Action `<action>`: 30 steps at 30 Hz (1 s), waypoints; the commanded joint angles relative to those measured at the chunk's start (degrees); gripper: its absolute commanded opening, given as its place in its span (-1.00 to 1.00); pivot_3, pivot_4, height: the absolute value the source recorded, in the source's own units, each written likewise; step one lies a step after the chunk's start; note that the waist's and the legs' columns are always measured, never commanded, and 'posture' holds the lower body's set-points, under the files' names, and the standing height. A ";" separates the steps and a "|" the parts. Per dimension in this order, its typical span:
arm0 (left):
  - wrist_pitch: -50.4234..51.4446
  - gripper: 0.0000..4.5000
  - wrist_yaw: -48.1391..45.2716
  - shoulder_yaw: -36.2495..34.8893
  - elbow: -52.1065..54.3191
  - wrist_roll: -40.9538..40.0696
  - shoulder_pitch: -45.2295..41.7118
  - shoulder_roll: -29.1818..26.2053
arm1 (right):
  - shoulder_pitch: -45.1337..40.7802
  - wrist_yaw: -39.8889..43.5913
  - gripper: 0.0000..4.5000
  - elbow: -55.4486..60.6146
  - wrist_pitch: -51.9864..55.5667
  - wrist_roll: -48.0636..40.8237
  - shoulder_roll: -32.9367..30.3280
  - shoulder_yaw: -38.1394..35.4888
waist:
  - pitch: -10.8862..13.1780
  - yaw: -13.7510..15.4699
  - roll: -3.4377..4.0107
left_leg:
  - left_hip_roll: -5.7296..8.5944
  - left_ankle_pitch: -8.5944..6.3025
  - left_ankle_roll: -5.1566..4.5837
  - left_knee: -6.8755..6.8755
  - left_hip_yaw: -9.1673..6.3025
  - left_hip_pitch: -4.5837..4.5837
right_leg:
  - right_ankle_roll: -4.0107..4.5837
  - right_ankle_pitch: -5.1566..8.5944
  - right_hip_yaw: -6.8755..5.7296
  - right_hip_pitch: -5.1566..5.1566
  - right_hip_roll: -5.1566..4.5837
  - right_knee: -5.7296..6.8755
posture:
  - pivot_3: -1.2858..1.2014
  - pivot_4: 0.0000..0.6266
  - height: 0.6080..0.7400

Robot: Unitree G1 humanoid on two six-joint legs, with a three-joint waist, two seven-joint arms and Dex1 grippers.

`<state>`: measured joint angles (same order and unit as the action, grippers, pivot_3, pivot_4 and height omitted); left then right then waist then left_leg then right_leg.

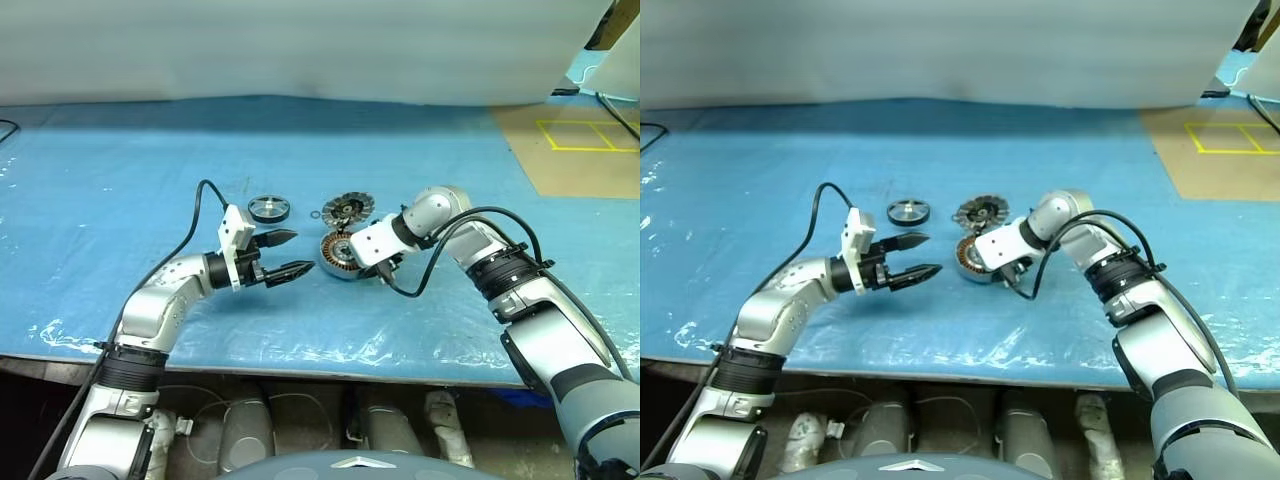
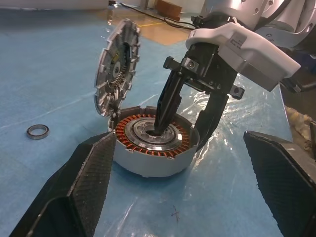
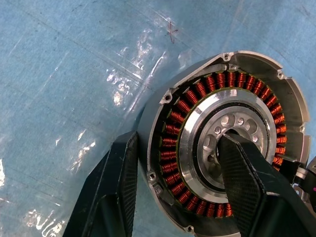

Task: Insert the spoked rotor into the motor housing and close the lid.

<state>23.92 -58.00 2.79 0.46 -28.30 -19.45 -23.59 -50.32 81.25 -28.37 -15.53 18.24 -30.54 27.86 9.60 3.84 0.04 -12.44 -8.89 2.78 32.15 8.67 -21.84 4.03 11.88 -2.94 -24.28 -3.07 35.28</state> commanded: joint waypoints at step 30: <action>-9.67 0.95 6.20 -4.72 -15.20 4.44 -7.44 2.54 | 24.42 -9.77 0.63 44.62 55.57 -32.42 -7.95 -24.23 | 0.00 1.22 0.00 | 0.11 0.01 0.01 -0.51 -0.01 -0.02 | -0.04 0.00 -0.01 0.02 0.00 -0.53 | 0.03 -0.52 1.00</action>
<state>16.75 -52.86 -1.72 -13.49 -25.23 -25.52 -21.51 -26.49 74.28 13.12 37.21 -11.79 -38.26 6.62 9.60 5.06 0.04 -12.33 -8.89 2.79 31.63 8.66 -21.85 3.98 11.88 -2.95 -24.25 -3.07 34.73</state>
